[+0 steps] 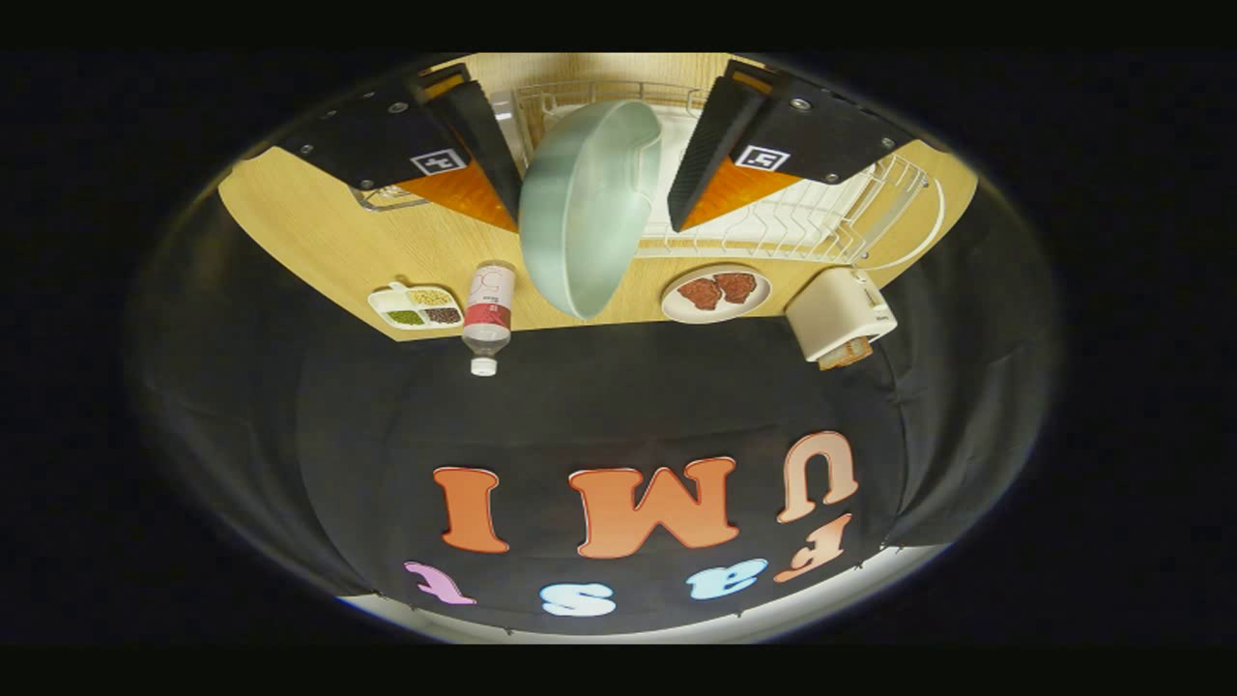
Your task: Take the plate from the dish rack, then take the spoon from the basket and place it into the plate.
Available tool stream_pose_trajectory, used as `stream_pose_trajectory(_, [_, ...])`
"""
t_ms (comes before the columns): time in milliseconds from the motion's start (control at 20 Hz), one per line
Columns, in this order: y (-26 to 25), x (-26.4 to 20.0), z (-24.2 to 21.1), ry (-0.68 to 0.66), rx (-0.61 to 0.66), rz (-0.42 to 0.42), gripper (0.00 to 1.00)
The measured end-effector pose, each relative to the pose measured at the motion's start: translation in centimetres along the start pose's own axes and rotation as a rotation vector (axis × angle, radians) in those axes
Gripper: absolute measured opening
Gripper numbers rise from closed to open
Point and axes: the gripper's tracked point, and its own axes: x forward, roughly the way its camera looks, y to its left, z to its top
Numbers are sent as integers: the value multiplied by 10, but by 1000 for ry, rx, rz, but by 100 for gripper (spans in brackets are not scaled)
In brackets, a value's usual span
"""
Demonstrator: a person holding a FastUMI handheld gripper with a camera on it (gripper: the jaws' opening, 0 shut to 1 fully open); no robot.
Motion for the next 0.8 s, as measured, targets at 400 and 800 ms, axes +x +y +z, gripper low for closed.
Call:
stream_pose_trajectory(400, [-8,0,-4,29,-3,-120,33])
stream_pose_trajectory(800, [-15,-10,25,-63,-91,-265,21])
